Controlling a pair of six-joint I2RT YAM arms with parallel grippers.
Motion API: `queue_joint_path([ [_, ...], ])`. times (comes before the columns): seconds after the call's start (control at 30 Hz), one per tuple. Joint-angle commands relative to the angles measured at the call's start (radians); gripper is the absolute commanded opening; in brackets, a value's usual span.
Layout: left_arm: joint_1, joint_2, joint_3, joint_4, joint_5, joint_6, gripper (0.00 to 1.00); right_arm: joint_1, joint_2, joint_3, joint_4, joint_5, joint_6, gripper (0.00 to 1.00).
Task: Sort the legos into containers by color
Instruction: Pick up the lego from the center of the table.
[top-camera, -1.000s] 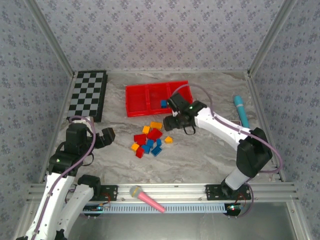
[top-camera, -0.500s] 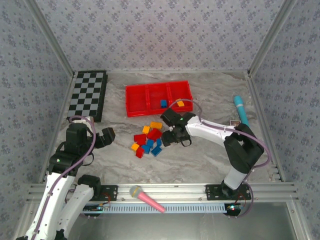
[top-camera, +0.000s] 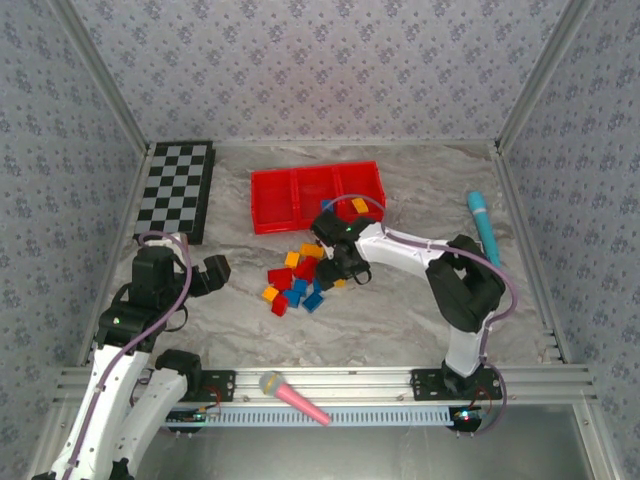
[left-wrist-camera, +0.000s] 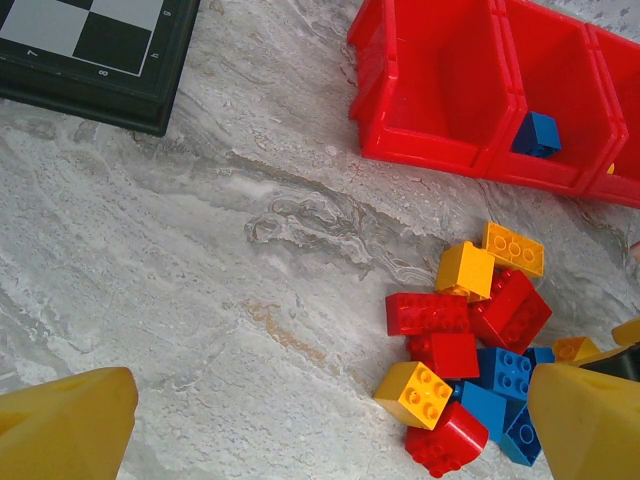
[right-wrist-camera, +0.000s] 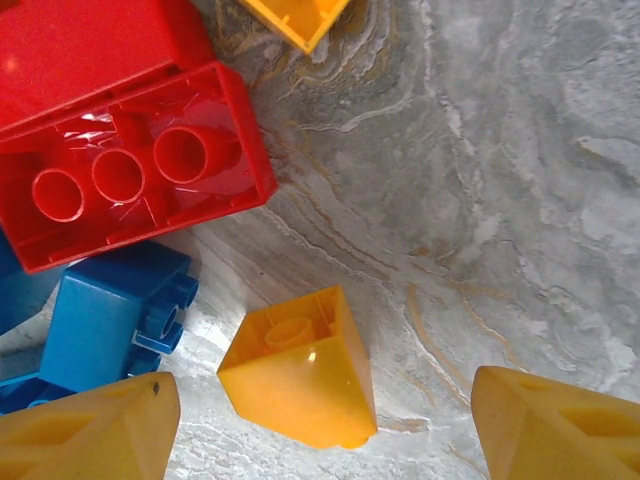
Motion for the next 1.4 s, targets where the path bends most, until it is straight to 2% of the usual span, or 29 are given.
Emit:
queue_joint_path([
  [0.0,-0.005,0.005,0.004,0.010,0.003,0.003,1.00,-0.004,0.033,0.036,-0.048,-0.022,-0.041,0.77],
  [0.47,-0.005,0.010,0.004,0.009,-0.003,0.002,1.00,-0.020,0.072,0.024,-0.021,-0.032,-0.045,0.62],
  [0.7,-0.005,0.012,0.007,0.005,-0.010,-0.001,1.00,-0.021,0.098,0.027,-0.002,-0.032,-0.057,0.59],
  [1.07,-0.005,0.017,0.007,0.005,-0.004,-0.001,1.00,-0.017,0.102,0.038,-0.016,0.003,-0.062,0.37],
  [1.2,-0.006,0.017,0.006,0.018,0.043,0.003,1.00,-0.015,0.060,0.065,-0.054,0.016,-0.058,0.32],
  [1.37,-0.014,0.068,-0.001,0.058,0.224,0.021,1.00,-0.052,0.017,0.175,-0.120,0.085,-0.091,0.30],
])
